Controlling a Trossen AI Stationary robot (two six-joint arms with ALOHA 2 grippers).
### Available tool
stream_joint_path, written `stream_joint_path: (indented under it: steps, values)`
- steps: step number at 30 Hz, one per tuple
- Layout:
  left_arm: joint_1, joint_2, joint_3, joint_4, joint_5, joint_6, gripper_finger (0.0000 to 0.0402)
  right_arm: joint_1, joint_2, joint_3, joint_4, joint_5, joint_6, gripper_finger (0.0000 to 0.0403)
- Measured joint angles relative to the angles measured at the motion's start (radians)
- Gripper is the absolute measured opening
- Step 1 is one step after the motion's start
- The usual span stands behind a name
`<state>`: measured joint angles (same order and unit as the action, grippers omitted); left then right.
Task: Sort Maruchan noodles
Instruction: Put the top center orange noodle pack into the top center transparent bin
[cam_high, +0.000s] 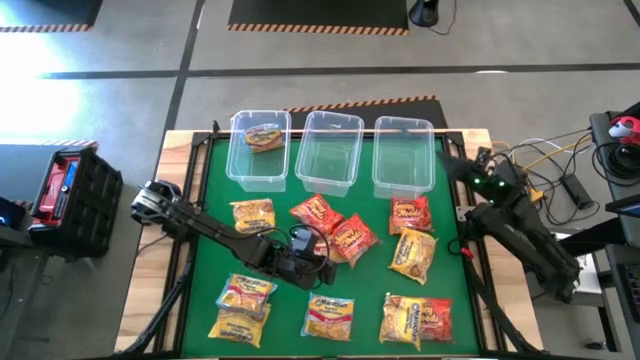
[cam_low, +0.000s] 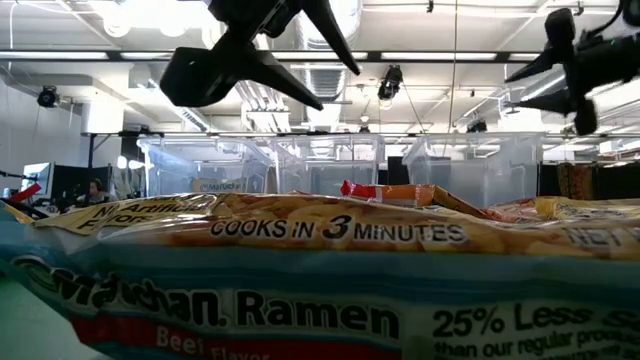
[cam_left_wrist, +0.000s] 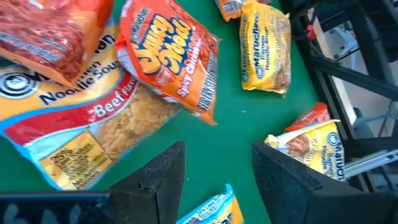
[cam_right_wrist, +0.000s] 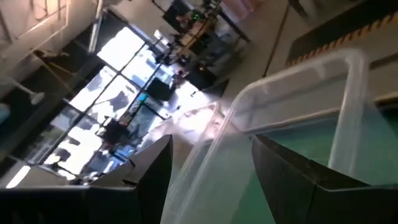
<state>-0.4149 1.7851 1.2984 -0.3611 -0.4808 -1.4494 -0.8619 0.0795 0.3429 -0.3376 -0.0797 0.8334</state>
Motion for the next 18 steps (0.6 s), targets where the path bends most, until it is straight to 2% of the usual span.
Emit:
stream_joint_path:
  steps: [2,7,9,13,18]
  values:
    - [0.004,0.000,0.000,-0.006,0.000,0.000,0.0166,0.000,0.000,0.062,-0.039,-0.025,-0.020,0.0208]
    - [0.015,-0.015,0.000,-0.046,0.013,0.004,0.0166,0.000,0.000,0.153,-0.048,-0.267,0.033,0.0208]
    - [0.017,-0.024,0.000,-0.075,0.024,0.004,0.0166,0.000,0.000,0.164,-0.059,-0.328,0.069,0.0208]
    - [0.026,-0.034,0.000,-0.119,0.027,0.001,0.0166,0.002,0.000,0.166,-0.102,-0.346,0.093,0.0208]
    - [0.066,-0.028,0.000,-0.111,0.028,0.001,0.0166,0.002,0.022,0.141,-0.075,-0.337,0.103,0.0208]
